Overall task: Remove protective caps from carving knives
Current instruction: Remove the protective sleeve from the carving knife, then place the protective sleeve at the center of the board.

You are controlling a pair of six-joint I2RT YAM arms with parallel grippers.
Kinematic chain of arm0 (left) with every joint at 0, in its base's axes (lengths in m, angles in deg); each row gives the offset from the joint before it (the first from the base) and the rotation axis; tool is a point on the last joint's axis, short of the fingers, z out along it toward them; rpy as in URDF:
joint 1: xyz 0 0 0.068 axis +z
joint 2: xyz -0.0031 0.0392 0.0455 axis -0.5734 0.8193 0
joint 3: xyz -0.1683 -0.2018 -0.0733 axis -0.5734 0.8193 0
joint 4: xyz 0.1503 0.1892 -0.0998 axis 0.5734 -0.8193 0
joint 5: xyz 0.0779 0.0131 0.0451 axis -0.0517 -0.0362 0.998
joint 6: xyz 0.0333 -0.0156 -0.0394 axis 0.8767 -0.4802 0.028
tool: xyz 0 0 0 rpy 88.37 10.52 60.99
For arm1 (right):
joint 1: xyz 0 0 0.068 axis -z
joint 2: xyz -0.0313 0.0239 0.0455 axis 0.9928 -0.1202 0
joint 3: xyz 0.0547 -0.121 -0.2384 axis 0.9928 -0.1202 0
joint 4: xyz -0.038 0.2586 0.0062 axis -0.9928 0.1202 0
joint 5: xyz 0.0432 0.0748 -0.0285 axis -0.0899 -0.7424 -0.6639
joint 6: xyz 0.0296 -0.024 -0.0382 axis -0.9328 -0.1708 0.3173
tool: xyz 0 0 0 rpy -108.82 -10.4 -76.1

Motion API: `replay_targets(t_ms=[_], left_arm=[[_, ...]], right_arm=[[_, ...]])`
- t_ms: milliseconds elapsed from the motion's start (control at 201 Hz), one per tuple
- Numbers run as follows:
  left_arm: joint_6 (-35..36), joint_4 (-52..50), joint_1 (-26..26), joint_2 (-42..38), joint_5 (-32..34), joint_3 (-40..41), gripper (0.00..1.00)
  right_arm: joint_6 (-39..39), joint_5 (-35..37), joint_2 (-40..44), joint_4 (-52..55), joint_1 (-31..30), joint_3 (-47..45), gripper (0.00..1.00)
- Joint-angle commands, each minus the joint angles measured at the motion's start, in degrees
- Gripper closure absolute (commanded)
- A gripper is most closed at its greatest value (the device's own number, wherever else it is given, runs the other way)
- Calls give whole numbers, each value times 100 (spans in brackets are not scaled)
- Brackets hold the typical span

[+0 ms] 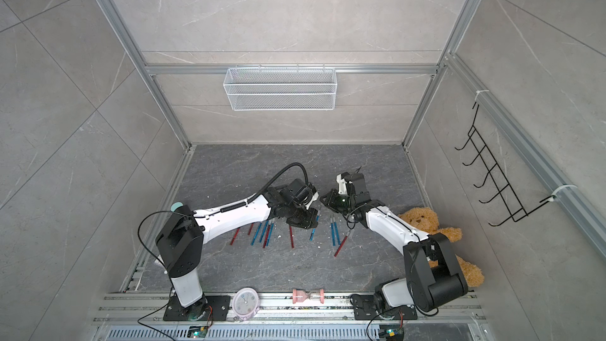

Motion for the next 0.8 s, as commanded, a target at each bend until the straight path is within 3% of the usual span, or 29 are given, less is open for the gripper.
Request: replay_targets(t_ms=[0,388,602,796], left_arm=[[114,-264,17,-291,-10,75,100],[52,-263,17,-488,190,229,100],[26,-235,43,-642,284,367,100],[-20,-242,150,-745,351,520,100]], right_arm=[[-48,86,55,-139,55,217,100],[396,41,-206,354,448,539,100],[1094,615,-706,1097,573,965,100],[1152,982,-1296,1474,562,1322,99]])
